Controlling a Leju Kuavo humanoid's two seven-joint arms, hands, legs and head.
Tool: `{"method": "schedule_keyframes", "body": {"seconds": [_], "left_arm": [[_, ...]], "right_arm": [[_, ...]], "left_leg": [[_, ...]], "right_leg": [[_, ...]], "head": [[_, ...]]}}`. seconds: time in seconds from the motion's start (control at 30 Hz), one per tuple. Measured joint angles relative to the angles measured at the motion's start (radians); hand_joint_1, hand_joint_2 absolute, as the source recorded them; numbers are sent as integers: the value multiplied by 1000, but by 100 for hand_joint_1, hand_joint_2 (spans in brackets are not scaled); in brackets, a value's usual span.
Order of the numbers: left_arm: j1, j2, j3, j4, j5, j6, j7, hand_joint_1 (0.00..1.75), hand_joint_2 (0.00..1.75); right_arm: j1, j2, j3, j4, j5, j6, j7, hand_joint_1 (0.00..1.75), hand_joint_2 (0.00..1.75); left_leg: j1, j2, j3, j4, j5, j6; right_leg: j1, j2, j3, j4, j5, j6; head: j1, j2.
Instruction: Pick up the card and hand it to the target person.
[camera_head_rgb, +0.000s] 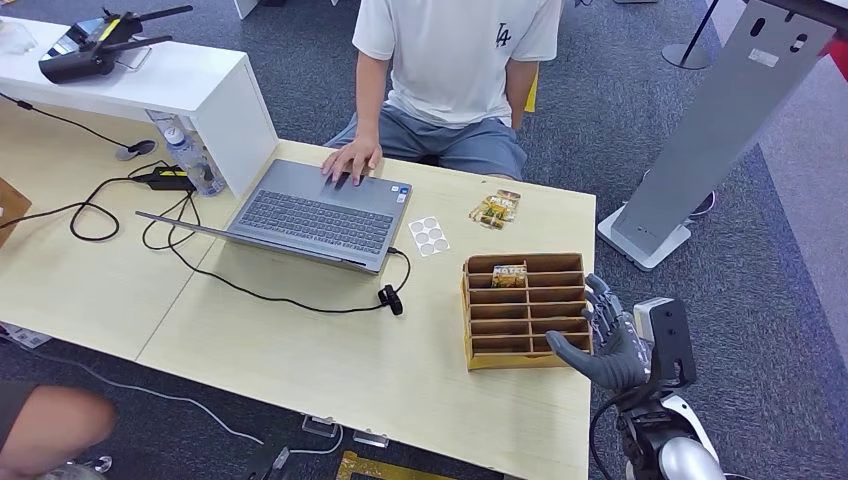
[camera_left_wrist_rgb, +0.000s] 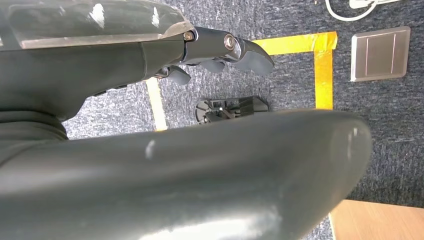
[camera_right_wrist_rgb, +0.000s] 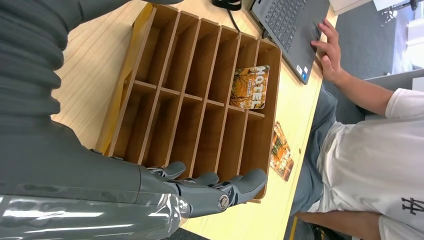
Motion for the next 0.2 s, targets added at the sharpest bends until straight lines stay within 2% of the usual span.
{"method": "schedule_keyframes", "body": {"seconds": [0.2], "left_arm": [[0,0,0,0,0,0,1,0,0]], "right_arm": [[0,0,-3,0,0,3,0,0,175]], "left_leg": [[0,0,0,0,0,0]], "right_leg": [[0,0,0,0,0,0]], "head": [[0,0]]}}
